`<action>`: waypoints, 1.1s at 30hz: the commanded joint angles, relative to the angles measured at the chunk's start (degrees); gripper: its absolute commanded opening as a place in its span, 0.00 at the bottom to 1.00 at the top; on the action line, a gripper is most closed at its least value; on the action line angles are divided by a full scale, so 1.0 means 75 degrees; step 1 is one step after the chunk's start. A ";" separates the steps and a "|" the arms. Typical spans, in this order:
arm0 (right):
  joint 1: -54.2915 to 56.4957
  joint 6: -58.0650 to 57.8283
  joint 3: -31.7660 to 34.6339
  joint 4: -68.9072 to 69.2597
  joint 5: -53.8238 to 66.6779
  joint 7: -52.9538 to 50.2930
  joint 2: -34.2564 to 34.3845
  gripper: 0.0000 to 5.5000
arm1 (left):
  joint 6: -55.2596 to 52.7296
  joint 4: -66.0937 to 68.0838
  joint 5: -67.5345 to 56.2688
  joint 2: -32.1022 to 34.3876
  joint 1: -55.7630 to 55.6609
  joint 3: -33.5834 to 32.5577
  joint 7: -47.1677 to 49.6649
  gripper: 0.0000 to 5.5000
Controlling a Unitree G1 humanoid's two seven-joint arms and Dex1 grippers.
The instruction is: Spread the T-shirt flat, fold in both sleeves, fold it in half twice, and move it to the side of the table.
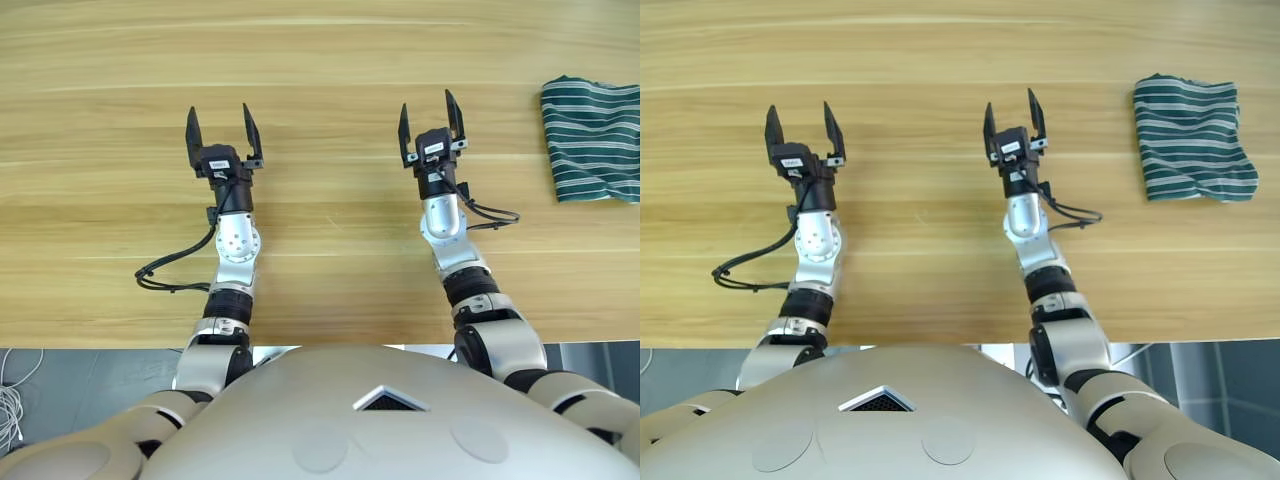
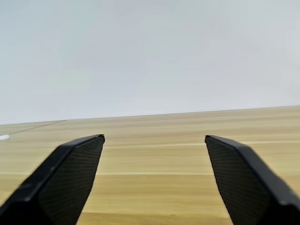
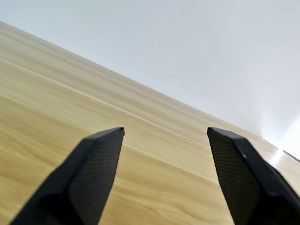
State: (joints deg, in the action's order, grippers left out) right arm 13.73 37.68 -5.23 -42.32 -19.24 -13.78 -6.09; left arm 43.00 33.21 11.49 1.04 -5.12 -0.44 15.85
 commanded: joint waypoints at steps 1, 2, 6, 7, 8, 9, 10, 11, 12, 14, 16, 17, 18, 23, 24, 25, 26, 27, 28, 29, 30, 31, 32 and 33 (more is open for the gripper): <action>-0.0004 -0.0003 -0.0193 -0.0007 -0.0111 0.0070 -0.0100 0.67 | 0.0027 0.0342 0.0027 0.0090 -0.0020 0.0056 -0.0122 0.73; -0.0022 0.0038 -0.0216 0.0004 -0.0142 0.0008 -0.0104 0.71 | 0.0031 0.0370 0.0028 0.0081 -0.0031 0.0071 -0.0141 0.73; 0.0034 0.0067 -0.0258 -0.0006 -0.0426 -0.0408 -0.0226 0.80 | -0.0048 0.0380 0.0029 0.0015 -0.0020 0.0130 -0.0209 0.73; 0.0059 0.0054 -0.0282 -0.0039 -0.0515 -0.0487 -0.0259 0.80 | -0.0078 0.0382 0.0015 -0.0010 -0.0012 0.0144 -0.0233 0.73; 0.0081 0.0062 -0.0318 -0.0068 -0.0587 -0.0560 -0.0287 0.80 | -0.0091 0.0366 0.0014 -0.0035 0.0009 0.0169 -0.0258 0.73; 0.0089 0.0067 -0.0340 -0.0088 -0.0630 -0.0624 -0.0306 0.80 | -0.0105 0.0381 -0.0006 -0.0051 0.0000 0.0191 -0.0297 0.73; 0.0091 0.0071 -0.0353 -0.0100 -0.0654 -0.0678 -0.0315 0.80 | -0.0118 0.0406 -0.0019 -0.0054 -0.0022 0.0206 -0.0329 0.73; 0.0094 0.0076 -0.0361 -0.0111 -0.0673 -0.0727 -0.0317 0.80 | -0.0177 0.0430 -0.0042 -0.0052 -0.0046 0.0209 -0.0362 0.73; 0.0108 0.0083 -0.0367 -0.0133 -0.0690 -0.0766 -0.0315 0.80 | -0.0258 0.0469 -0.0113 -0.0051 -0.0073 0.0200 -0.0423 0.73; 0.0166 0.0119 -0.0410 -0.0192 -0.0748 -0.0865 -0.0334 0.80 | -0.0390 0.0474 -0.0329 -0.0080 -0.0089 0.0168 -0.0597 0.73; 0.0226 0.0163 -0.0380 -0.0283 -0.0724 -0.0939 -0.0383 0.80 | -0.0426 0.0404 -0.0458 -0.0129 -0.0114 0.0195 -0.0739 0.73; 0.0251 0.0182 -0.0281 -0.0327 -0.0575 -0.0917 -0.0397 0.80 | -0.0443 0.0425 -0.0470 -0.0143 -0.0175 0.0216 -0.0772 0.73; 0.0274 0.0195 -0.0211 -0.0372 -0.0465 -0.0911 -0.0406 0.80 | -0.0458 0.0470 -0.0479 -0.0151 -0.0242 0.0226 -0.0805 0.73; 0.0461 0.0371 -0.0232 -0.0600 -0.0355 -0.0871 -0.0374 0.71 | -0.0410 0.0598 -0.0506 -0.0131 -0.0388 0.0165 -0.0794 0.73; 0.0485 0.0397 -0.0237 -0.0636 -0.0374 -0.0915 -0.0399 0.71 | -0.0402 0.0622 -0.0520 -0.0143 -0.0426 0.0167 -0.0806 0.73; 0.0497 0.0401 -0.0210 -0.0670 -0.0359 -0.0953 -0.0420 0.71 | -0.0402 0.0685 -0.0528 -0.0146 -0.0499 0.0179 -0.0831 0.73; 0.0514 0.0401 -0.0184 -0.0715 -0.0344 -0.0989 -0.0434 0.71 | -0.0408 0.0772 -0.0535 -0.0142 -0.0586 0.0187 -0.0857 0.73; 0.0529 0.0410 -0.0169 -0.0755 -0.0333 -0.1016 -0.0440 0.71 | -0.0408 0.0835 -0.0543 -0.0135 -0.0645 0.0188 -0.0878 0.73; 0.0555 0.0431 -0.0180 -0.0797 -0.0349 -0.1048 -0.0440 0.71 | -0.0402 0.0897 -0.0572 -0.0124 -0.0706 0.0164 -0.0896 0.73; 0.0585 0.0453 -0.0197 -0.0839 -0.0365 -0.1071 -0.0439 0.71 | -0.0397 0.0941 -0.0611 -0.0118 -0.0753 0.0135 -0.0919 0.73; 0.0624 0.0479 -0.0215 -0.0891 -0.0389 -0.1106 -0.0450 0.71 | -0.0405 0.0934 -0.0694 -0.0102 -0.0796 0.0087 -0.0968 0.73; 0.0659 0.0502 -0.0215 -0.0949 -0.0392 -0.1138 -0.0472 0.71 | -0.0412 0.0939 -0.0760 -0.0083 -0.0846 0.0049 -0.1014 0.73; 0.0688 0.0519 -0.0172 -0.1027 -0.0335 -0.1154 -0.0495 0.71 | -0.0422 0.0973 -0.0814 -0.0061 -0.0918 0.0020 -0.1061 0.73; 0.0721 0.0527 -0.0085 -0.1121 -0.0186 -0.1095 -0.0498 0.71 | -0.0461 0.1026 -0.0941 -0.0045 -0.0996 -0.0038 -0.1156 0.73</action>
State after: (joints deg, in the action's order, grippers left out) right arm 17.56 41.41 -7.09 -49.25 -21.85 -21.35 -9.29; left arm 40.48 39.90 5.99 0.19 -10.57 0.02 8.31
